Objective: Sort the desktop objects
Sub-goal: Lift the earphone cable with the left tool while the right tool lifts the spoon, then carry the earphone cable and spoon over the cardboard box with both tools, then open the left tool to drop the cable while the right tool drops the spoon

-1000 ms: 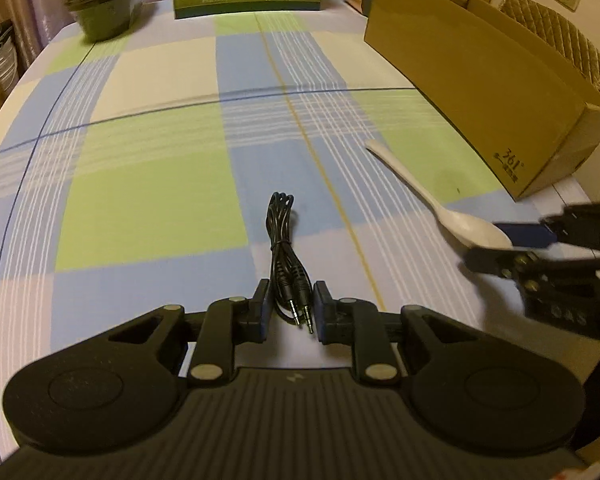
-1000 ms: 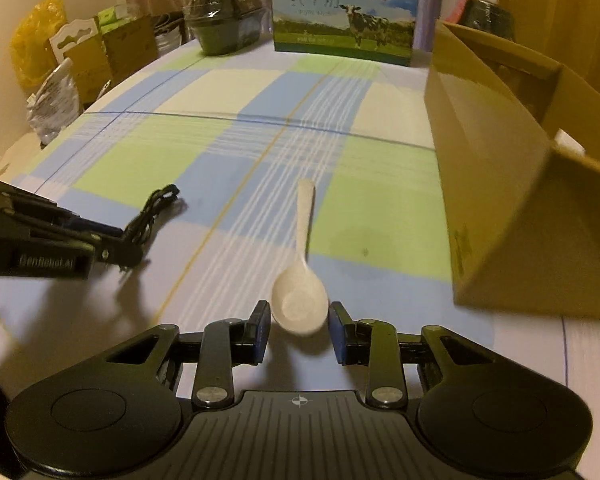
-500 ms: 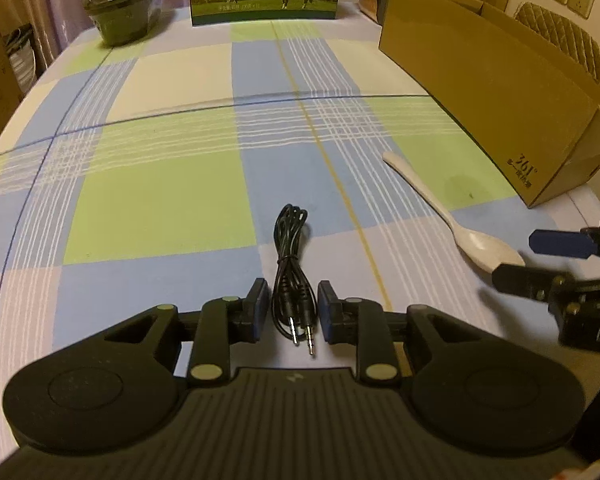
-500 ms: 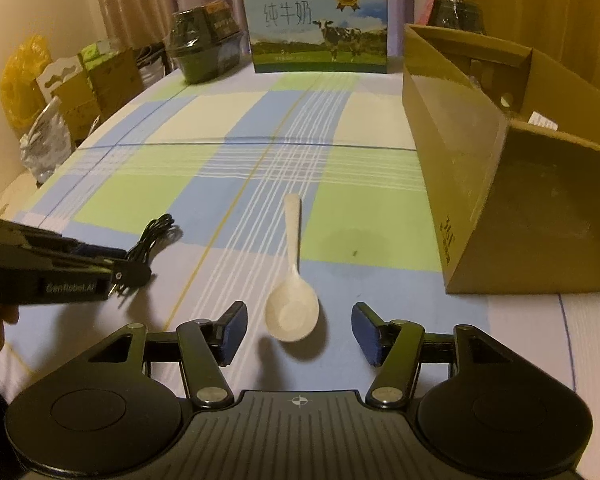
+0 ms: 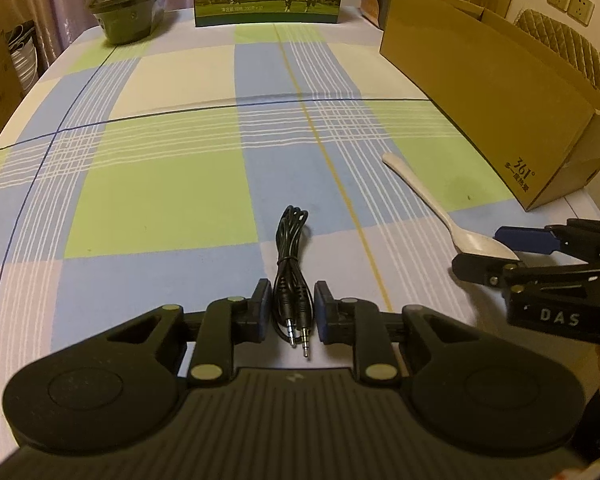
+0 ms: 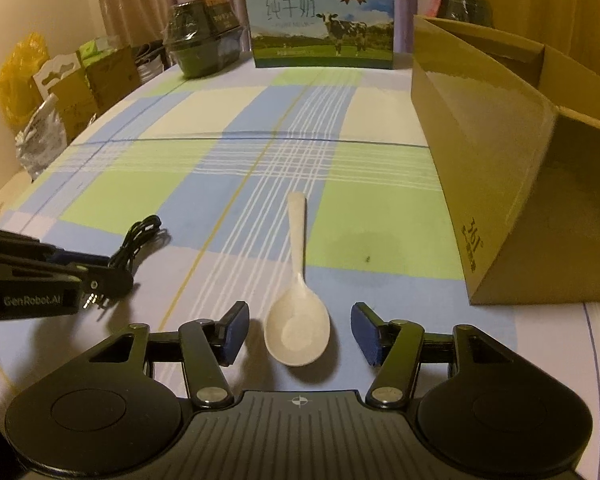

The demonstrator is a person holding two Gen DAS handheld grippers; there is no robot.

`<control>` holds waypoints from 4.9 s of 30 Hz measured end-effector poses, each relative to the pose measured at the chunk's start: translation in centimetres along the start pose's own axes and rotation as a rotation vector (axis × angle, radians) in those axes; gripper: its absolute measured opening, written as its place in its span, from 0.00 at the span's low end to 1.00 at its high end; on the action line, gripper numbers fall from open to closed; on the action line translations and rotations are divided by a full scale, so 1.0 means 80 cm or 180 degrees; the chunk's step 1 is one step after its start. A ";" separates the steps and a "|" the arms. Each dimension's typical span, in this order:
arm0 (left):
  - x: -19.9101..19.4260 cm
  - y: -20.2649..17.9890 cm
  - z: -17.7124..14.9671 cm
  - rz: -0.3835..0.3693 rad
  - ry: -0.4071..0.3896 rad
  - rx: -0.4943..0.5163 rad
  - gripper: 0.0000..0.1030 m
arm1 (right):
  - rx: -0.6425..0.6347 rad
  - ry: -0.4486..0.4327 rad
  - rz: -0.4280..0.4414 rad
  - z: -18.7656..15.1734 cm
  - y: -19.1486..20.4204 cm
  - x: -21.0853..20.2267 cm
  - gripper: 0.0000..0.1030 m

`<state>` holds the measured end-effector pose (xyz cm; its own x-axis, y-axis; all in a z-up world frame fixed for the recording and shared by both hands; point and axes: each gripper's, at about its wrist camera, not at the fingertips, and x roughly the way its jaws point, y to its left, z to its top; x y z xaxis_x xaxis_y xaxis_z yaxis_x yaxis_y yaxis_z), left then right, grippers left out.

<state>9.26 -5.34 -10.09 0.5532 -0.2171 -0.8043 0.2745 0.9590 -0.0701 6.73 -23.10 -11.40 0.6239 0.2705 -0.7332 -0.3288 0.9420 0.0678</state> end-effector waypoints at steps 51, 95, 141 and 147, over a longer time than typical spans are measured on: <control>-0.019 -0.018 -0.011 0.0071 0.0005 0.0177 0.16 | -0.0093 -0.0016 -0.0041 -0.007 0.009 -0.008 0.29; -0.122 -0.060 0.023 0.0024 -0.0528 0.0208 0.16 | -0.0133 -0.0766 -0.0190 0.035 0.020 -0.136 0.28; -0.024 -0.251 0.227 -0.0787 -0.0777 0.0417 0.19 | 0.0248 -0.1099 -0.0880 0.121 -0.215 -0.145 0.28; -0.031 -0.230 0.222 -0.0696 -0.0825 0.0351 0.22 | 0.0300 -0.1027 -0.0717 0.132 -0.215 -0.128 0.29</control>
<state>16.80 -25.71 3.70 0.6494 -0.4675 -0.5998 0.4839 0.8625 -0.1484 13.46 -39.99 2.06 0.8683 0.0896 -0.4879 -0.1014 0.9948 0.0023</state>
